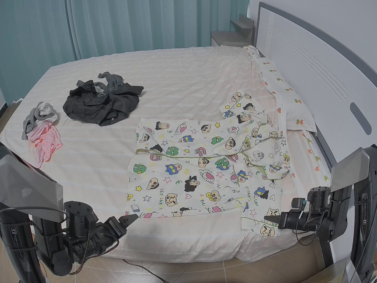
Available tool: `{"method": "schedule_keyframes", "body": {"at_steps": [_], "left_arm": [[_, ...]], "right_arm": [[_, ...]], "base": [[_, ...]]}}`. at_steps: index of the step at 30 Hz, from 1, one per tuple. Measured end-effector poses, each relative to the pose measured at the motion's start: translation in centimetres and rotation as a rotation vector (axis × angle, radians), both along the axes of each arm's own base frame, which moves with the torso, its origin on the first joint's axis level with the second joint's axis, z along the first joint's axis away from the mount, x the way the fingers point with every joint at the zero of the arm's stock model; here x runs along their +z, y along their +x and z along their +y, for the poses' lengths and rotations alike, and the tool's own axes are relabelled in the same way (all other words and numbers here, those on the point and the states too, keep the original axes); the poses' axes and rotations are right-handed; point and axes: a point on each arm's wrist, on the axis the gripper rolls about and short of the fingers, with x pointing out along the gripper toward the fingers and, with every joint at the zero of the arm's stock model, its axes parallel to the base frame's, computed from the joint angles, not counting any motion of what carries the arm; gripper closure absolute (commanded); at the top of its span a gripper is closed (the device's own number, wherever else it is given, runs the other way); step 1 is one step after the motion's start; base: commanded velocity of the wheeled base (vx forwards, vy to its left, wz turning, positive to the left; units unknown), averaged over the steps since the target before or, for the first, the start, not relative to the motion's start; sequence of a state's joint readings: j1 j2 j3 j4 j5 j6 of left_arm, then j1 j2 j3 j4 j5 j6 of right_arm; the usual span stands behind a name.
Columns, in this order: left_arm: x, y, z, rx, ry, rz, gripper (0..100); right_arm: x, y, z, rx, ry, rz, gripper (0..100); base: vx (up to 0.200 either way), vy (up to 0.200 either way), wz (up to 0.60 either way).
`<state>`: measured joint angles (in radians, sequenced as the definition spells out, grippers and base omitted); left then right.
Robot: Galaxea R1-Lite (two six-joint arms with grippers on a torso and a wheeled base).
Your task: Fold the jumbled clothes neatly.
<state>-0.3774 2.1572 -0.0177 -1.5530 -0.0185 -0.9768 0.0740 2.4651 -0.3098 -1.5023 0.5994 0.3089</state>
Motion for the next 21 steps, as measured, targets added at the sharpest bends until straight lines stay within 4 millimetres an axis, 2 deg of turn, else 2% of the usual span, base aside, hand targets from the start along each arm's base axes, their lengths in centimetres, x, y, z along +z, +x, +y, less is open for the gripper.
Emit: {"method": "schedule_keyframes", "body": {"at_steps": [14, 21], "left_arm": [[0.0, 0.1, 0.3, 0.007, 0.004, -0.004, 0], [-0.3, 0.0, 0.5, 0.000, 0.027, 0.024, 0]], "right_arm": [[-0.2, -2.1, -2.6, -0.059, 0.028, 0.078, 100], [-0.1, -2.9, -2.9, -0.066, 0.014, 0.079, 100]], "base": [[0.000, 0.000, 0.00], [0.000, 0.000, 0.00]]}}
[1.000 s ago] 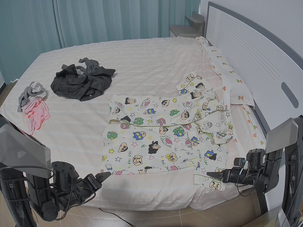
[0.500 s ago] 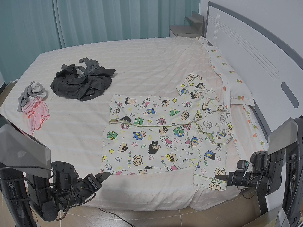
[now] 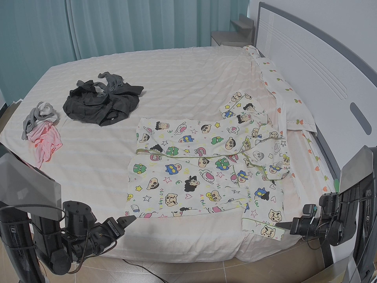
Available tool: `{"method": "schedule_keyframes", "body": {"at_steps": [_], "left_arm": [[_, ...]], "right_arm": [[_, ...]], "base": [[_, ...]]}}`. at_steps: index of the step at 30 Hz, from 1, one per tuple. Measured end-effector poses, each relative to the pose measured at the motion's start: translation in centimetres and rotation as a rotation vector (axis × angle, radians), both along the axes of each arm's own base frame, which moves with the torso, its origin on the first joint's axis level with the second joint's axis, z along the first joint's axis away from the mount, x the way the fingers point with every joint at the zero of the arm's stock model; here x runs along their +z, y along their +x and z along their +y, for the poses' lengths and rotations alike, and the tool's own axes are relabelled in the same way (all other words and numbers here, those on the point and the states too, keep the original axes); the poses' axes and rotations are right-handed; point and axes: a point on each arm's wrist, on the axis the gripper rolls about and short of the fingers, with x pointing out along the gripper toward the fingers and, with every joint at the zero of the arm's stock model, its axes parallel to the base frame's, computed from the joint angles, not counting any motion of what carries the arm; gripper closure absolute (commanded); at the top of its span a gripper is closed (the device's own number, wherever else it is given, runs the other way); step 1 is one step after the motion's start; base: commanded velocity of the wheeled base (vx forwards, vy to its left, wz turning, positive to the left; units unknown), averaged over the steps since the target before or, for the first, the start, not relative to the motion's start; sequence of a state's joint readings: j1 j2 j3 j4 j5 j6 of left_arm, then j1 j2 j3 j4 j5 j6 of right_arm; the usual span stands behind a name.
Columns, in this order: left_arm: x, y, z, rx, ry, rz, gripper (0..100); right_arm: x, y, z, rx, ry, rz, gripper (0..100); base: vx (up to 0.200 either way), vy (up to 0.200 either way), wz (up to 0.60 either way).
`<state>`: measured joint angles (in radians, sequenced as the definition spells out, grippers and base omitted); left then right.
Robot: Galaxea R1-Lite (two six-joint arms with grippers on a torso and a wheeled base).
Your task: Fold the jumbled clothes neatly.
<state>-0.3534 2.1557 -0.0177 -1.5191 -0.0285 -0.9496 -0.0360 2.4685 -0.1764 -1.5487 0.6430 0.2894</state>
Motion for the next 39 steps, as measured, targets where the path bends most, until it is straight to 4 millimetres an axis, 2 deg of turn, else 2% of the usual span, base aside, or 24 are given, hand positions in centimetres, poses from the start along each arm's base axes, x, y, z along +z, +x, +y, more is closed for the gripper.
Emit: {"method": "schedule_keyframes", "body": {"at_steps": [2, 3, 8, 13, 18, 26, 33, 39], "left_arm": [[-0.1, 0.0, 0.2, 0.006, 0.007, 0.011, 0], [-0.2, 0.0, 0.3, 0.012, 0.010, 0.015, 0], [-0.1, 0.5, 1.3, 0.047, 0.028, 0.002, 0], [-0.2, 1.8, 1.3, 0.054, 0.025, -0.032, 0], [-0.7, 3.4, 0.9, 0.053, 0.033, -0.037, 0], [-2.1, 6.3, 0.0, 0.041, 0.072, 0.021, 0], [-2.1, 9.0, -0.9, 0.037, 0.074, 0.003, 0], [-2.6, 10.3, -1.6, 0.023, 0.082, 0.003, 0]], "right_arm": [[0.1, -0.6, 0.0, 0.003, -0.010, 0.011, 100], [0.1, -0.8, 0.0, 0.004, -0.014, 0.015, 0], [0.5, -1.7, -0.4, -0.005, -0.023, 0.030, 0], [0.9, -2.6, -0.6, -0.025, -0.040, 0.047, 0], [2.1, -3.2, -0.9, -0.057, -0.044, 0.036, 0], [4.3, -3.3, -2.7, -0.149, 0.030, -0.014, 0], [5.3, -3.3, -3.2, -0.136, 0.086, -0.051, 0], [6.1, -3.4, -3.3, -0.147, 0.117, -0.063, 0]], "base": [[0.000, 0.000, 0.00], [0.000, 0.000, 0.00], [0.000, 0.000, 0.00], [0.000, 0.000, 0.00], [0.000, 0.000, 0.00], [0.000, 0.000, 0.00], [0.000, 0.000, 0.00], [0.000, 0.000, 0.00]]}}
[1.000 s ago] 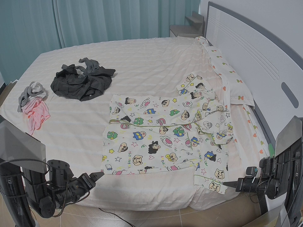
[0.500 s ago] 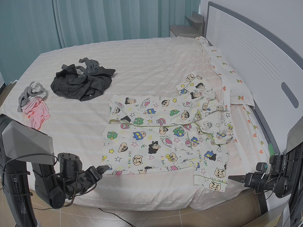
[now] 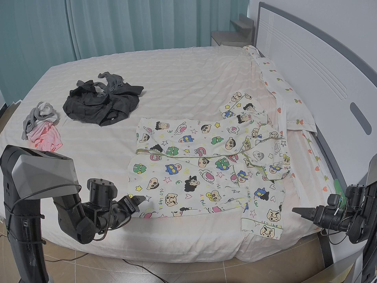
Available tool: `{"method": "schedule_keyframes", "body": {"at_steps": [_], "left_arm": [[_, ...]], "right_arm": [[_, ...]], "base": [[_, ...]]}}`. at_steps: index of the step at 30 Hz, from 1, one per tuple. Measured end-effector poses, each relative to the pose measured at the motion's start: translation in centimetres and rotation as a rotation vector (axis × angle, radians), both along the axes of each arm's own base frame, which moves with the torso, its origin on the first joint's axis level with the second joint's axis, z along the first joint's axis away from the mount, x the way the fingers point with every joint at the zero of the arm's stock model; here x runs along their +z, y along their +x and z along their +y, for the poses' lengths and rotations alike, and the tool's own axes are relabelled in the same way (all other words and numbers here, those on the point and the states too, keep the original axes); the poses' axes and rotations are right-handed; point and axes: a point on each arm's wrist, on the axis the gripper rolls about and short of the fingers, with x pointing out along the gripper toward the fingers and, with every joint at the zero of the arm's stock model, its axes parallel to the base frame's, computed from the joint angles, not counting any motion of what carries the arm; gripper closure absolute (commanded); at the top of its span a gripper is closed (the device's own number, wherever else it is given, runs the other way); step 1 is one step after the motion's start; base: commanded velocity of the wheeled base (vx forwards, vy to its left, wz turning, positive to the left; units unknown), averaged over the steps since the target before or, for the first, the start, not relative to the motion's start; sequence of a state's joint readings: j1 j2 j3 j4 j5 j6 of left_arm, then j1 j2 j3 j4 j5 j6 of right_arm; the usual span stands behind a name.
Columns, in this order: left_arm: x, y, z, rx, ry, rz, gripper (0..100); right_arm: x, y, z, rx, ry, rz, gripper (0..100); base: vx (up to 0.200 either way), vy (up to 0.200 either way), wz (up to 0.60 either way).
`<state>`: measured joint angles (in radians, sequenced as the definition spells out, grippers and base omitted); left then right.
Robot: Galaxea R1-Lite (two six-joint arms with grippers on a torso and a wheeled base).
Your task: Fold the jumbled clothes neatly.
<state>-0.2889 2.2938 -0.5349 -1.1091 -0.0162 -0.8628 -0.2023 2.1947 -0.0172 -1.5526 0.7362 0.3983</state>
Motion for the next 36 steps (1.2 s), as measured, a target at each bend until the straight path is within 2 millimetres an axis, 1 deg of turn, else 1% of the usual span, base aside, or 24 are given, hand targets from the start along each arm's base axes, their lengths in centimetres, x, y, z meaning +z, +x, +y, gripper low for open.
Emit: {"method": "schedule_keyframes", "body": {"at_steps": [6, 11, 12, 20, 27, 31, 36], "left_arm": [[-0.7, 1.4, -0.7, 0.014, 0.052, 0.016, 0], [-0.8, 2.4, -1.3, 0.018, 0.076, 0.001, 0], [-0.8, 2.5, -1.5, 0.015, 0.077, -0.002, 100], [-1.3, 2.4, -2.1, -0.004, 0.090, 0.032, 100], [-1.5, 2.0, -2.0, 0.022, 0.117, 0.041, 100], [-1.3, 1.4, -1.8, 0.025, 0.123, 0.049, 100], [-0.4, 0.8, -1.5, 0.028, 0.119, 0.042, 100]], "right_arm": [[0.4, 0.0, 0.0, -0.002, 0.000, -0.016, 0], [0.5, 0.0, 0.0, 0.005, -0.008, -0.026, 0], [0.5, 0.0, 0.1, 0.008, -0.009, -0.027, 0], [0.1, 0.0, 0.3, 0.036, -0.036, -0.034, 0], [-0.7, 0.0, 0.3, 0.067, -0.088, -0.036, 0], [-1.3, 0.1, 0.3, 0.077, -0.102, -0.028, 0], [-1.6, 1.5, 0.2, 0.054, -0.136, -0.057, 0]], "base": [[0.000, 0.000, 0.00], [0.000, 0.000, 0.00], [0.000, 0.000, 0.00], [0.000, 0.000, 0.00], [0.000, 0.000, 0.00], [0.000, 0.000, 0.00], [0.000, 0.000, 0.00]]}}
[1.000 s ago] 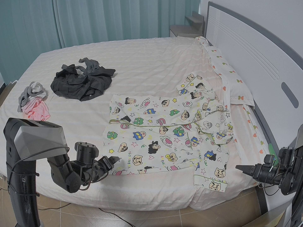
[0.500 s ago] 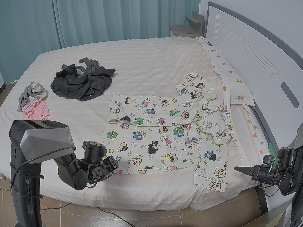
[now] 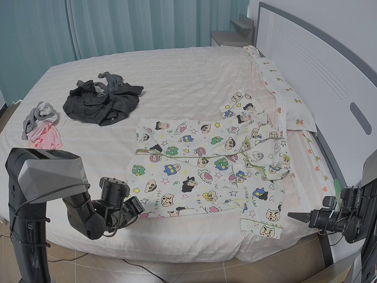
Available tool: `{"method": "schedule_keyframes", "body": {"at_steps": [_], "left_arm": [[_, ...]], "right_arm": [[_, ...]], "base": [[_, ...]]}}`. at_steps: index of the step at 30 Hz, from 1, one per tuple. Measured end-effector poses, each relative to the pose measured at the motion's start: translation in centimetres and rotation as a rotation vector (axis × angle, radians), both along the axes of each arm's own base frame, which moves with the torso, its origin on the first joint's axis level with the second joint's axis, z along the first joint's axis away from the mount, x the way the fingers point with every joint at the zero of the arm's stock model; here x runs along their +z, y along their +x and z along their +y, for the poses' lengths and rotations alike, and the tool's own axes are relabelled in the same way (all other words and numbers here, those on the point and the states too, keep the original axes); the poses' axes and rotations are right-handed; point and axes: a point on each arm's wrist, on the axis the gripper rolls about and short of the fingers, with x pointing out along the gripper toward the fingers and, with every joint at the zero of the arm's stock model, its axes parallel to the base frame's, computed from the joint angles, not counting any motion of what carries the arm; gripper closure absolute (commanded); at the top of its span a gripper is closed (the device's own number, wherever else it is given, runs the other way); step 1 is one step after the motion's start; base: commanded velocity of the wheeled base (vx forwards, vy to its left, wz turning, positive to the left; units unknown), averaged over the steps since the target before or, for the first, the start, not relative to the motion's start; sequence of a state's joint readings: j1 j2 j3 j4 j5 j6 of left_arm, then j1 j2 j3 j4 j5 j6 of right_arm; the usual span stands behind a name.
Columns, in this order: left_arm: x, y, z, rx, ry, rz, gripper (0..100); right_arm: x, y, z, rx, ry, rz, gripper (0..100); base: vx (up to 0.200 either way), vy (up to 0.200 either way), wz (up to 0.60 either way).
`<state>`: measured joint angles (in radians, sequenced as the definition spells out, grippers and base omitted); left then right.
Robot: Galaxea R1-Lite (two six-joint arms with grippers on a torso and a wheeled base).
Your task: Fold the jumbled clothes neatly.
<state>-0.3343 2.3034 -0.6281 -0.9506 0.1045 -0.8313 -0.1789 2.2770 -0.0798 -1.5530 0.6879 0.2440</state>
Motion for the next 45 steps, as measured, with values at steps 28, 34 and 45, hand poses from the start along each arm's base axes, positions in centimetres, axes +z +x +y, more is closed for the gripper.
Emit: {"method": "schedule_keyframes", "body": {"at_steps": [28, 34, 45], "left_arm": [[1.5, -1.4, 0.7, 0.010, -0.007, -0.009, 100], [1.5, -1.4, 0.7, 0.010, -0.007, -0.010, 100], [1.5, -1.4, 0.8, 0.022, -0.019, -0.006, 100]], "right_arm": [[-3.7, 5.3, 3.9, 0.120, -0.041, -0.013, 0], [-3.7, 5.6, 3.9, 0.117, -0.044, -0.014, 0], [-3.3, 5.6, 2.3, 0.061, -0.046, 0.001, 0]], "base": [[0.000, 0.000, 0.00], [0.000, 0.000, 0.00], [0.000, 0.000, 0.00]]}}
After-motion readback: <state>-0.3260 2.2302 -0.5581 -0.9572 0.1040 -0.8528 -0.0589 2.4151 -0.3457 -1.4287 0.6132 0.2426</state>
